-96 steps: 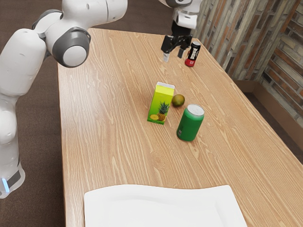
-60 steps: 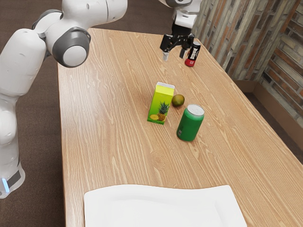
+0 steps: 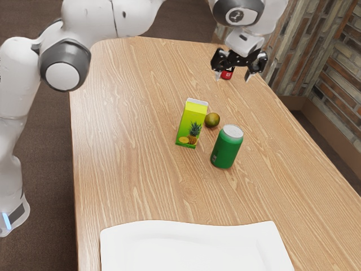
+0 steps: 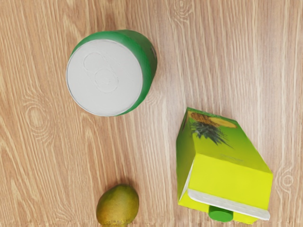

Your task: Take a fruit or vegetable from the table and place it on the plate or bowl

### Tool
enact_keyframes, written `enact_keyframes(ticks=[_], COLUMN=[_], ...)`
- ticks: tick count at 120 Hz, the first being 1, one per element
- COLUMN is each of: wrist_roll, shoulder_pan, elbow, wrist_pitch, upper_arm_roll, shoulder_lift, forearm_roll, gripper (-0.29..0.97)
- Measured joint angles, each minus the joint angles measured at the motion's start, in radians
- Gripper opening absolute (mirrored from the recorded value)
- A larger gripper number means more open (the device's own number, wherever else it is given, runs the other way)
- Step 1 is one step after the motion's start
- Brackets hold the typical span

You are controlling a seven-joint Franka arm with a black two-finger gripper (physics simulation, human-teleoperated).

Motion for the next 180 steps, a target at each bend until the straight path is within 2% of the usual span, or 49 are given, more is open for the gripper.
enact_keyframes(ticks=[12,25,48,83,93,106,121,136,157,180], wrist_roll=[-0.009,-0.017,-0.027,-0.002,0.015,0.033,0.051,0.065,0.079,0.093], shoulder_pan=[0.001,0.003,0.019,0.203,0.21,0.201,0.198,0.186,0.141,0.186], elbow=[-0.04,-0.048,-0.054,-0.044,-0.051,-0.054,-0.073,-0.116,-0.124,-0.125], wrist_pitch=[-0.003,0.009,0.125,0.259,0.273,0.283,0.292,0.321,0.343,0.365], upper_arm_roll=[0.037,0.068,0.071,0.069,0.069,0.069,0.069,0.069,0.069,0.073], shoulder_lift=[0.017,0.029,0.133,0.151,0.159,0.192,0.207,0.208,0.208,0.253], forearm_roll=[0.082,0.095,0.028,-0.179,-0.219,-0.239,-0.228,-0.183,-0.152,-0.137], gripper=[0.68,0.68,0.68,0.68,0.68,0.68,0.68,0.68,0.68,0.68])
